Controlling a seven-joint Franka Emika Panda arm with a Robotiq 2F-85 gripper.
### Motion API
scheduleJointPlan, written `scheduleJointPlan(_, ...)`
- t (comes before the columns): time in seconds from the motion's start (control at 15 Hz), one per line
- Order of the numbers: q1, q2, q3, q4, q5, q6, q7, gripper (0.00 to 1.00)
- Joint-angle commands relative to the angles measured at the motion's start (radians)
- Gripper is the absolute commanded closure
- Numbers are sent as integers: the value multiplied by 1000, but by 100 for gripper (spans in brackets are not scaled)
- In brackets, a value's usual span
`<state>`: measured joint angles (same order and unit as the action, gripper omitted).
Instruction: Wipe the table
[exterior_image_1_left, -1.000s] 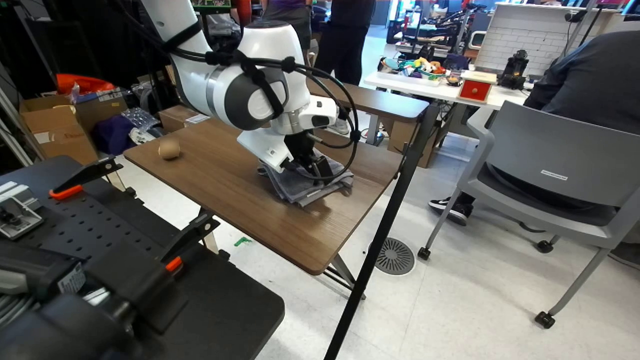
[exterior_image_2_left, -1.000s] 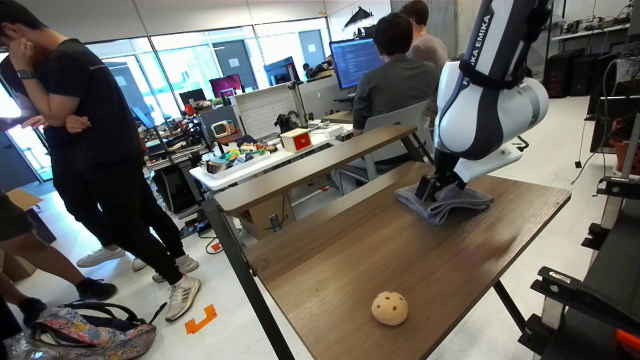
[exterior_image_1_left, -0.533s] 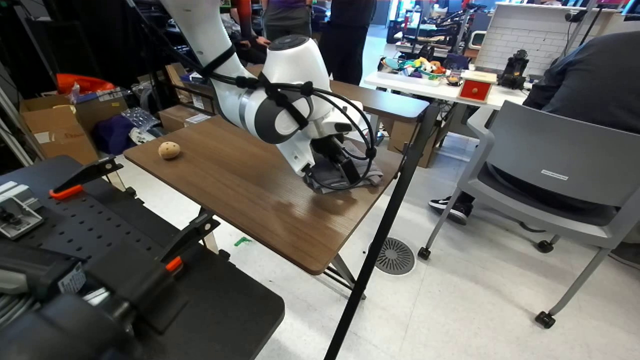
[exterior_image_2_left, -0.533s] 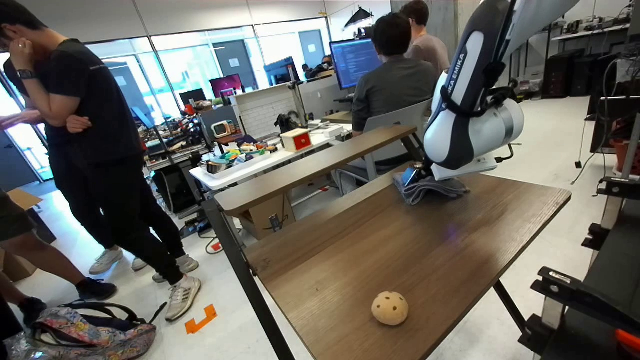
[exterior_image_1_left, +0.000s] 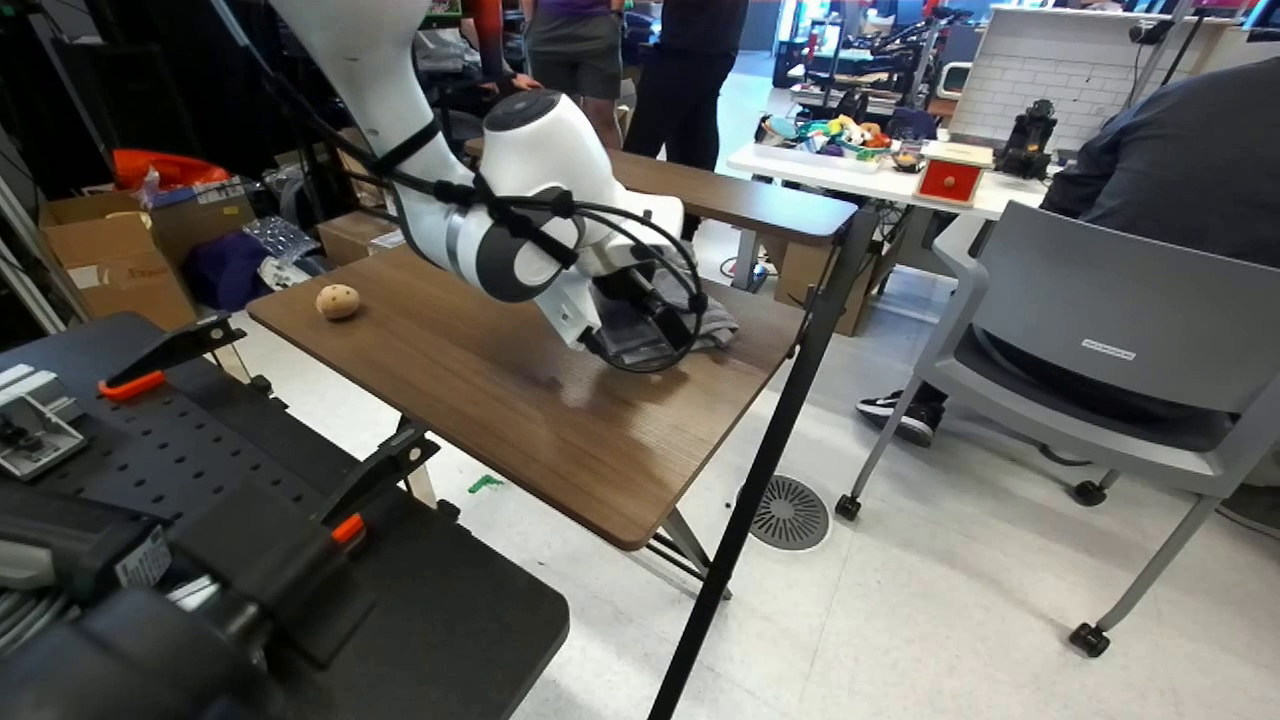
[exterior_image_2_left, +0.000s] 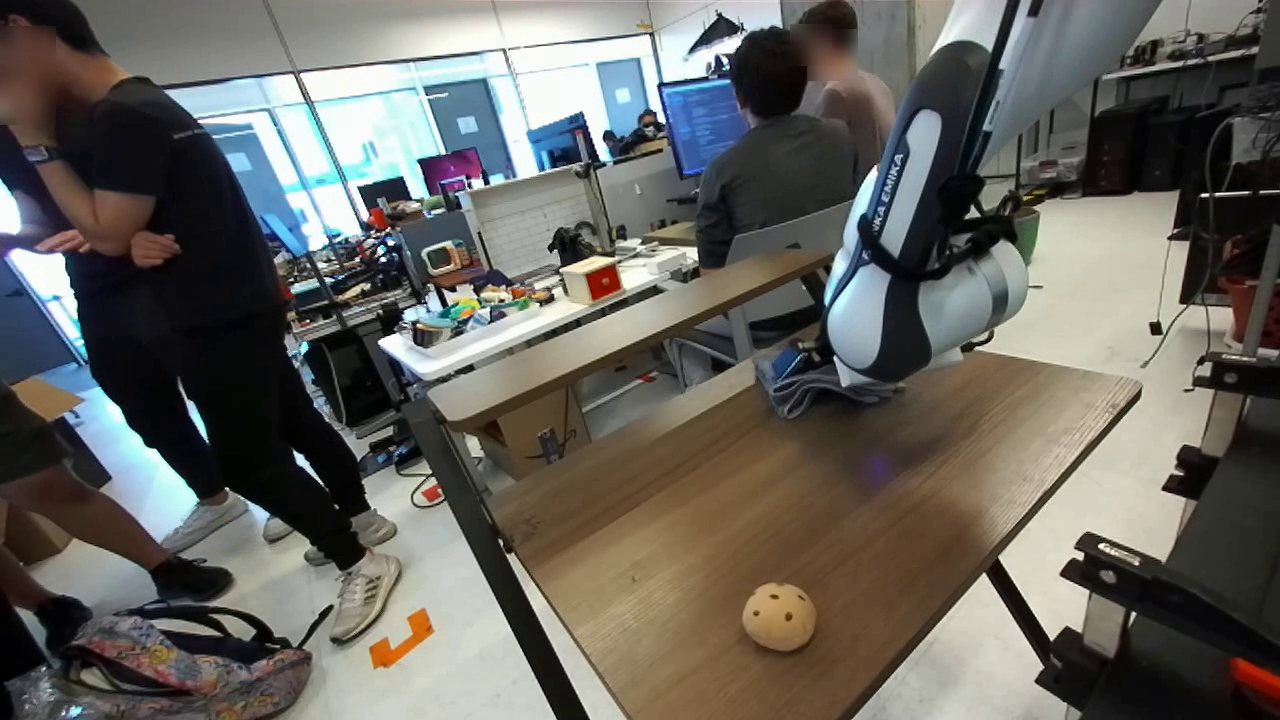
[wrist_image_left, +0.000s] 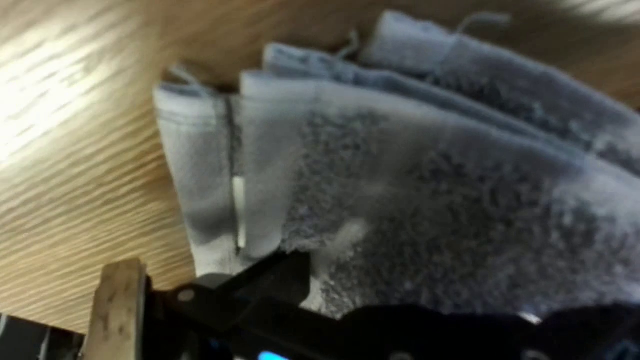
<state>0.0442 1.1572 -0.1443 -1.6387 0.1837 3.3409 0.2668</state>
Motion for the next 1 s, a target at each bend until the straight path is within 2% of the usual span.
scheduleJointPlan(0.0,12,-37,117,-156,-6,153,-57,0)
scheduleJointPlan(0.13,5,-53,181,-214,-22,222,-75,0)
scheduleJointPlan(0.33,5,-60,221,-232,-19,221,-88,0)
scheduleJointPlan(0.67,-6,-12,162,-109,22,174,-77,0)
scheduleJointPlan(0.93,-14,42,69,6,72,140,-61,0)
